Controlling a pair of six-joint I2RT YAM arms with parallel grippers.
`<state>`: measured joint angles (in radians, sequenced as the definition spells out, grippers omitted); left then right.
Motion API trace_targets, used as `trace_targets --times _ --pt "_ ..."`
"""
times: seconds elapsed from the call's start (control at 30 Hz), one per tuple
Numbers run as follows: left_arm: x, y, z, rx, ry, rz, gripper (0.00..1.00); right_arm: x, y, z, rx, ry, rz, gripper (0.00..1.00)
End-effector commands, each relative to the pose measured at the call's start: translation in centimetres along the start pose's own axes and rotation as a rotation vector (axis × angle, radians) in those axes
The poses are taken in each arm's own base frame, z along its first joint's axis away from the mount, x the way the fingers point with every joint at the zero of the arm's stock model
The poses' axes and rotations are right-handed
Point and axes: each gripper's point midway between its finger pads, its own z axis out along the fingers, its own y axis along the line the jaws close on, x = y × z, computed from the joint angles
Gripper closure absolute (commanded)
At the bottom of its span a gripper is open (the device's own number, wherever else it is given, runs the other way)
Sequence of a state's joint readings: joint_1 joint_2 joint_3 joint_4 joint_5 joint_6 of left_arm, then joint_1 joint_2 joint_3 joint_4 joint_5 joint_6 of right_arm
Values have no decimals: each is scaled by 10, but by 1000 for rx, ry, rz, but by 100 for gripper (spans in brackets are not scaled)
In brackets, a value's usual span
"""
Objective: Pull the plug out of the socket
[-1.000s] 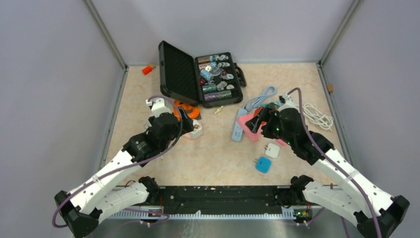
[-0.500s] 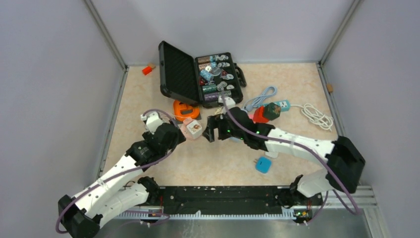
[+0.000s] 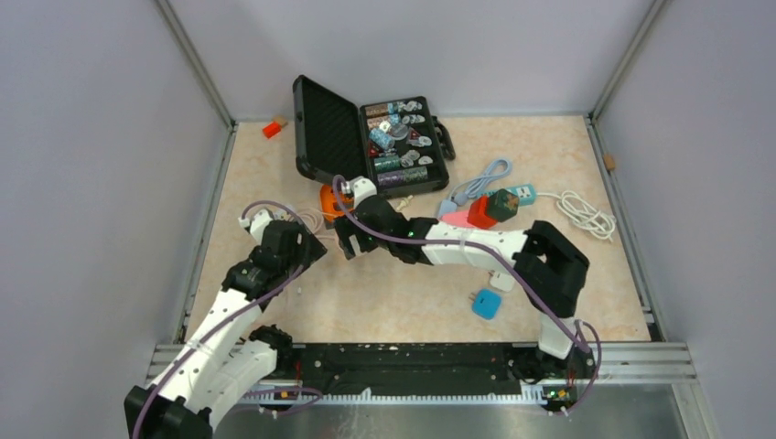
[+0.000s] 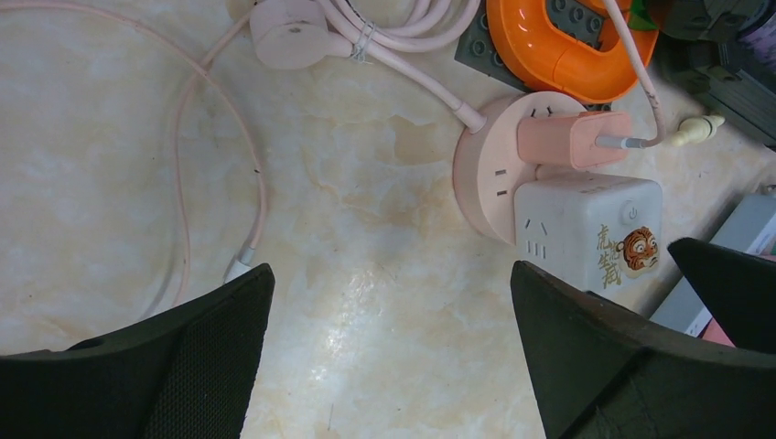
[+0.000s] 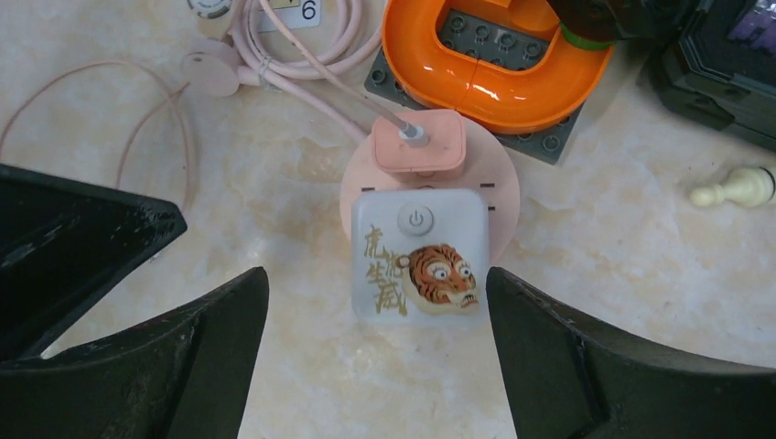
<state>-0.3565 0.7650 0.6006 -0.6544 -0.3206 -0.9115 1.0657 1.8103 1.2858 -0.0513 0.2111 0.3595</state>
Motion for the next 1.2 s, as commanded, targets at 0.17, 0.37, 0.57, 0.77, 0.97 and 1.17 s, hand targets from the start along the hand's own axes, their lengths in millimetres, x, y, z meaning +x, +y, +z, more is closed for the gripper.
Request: trace_targets --times 0.17,0.37,0.57,0.77,0.97,1.17 --pt "0 -11 7 56 50 -7 1 6 -9 33 114 101 -88 17" --pt "10 -15 16 96 99 -7 4 14 -16 38 147 121 -105 29" --pt "24 -30 23 191 148 -21 12 20 -20 30 175 146 -61 51" --pt "43 -65 20 403 251 6 24 37 -30 0 195 192 -12 53" --pt "63 -74 30 443 353 6 39 55 -36 -22 211 250 52 53" --pt "74 -82 34 468 389 -12 41 63 -37 -30 211 273 69 43"
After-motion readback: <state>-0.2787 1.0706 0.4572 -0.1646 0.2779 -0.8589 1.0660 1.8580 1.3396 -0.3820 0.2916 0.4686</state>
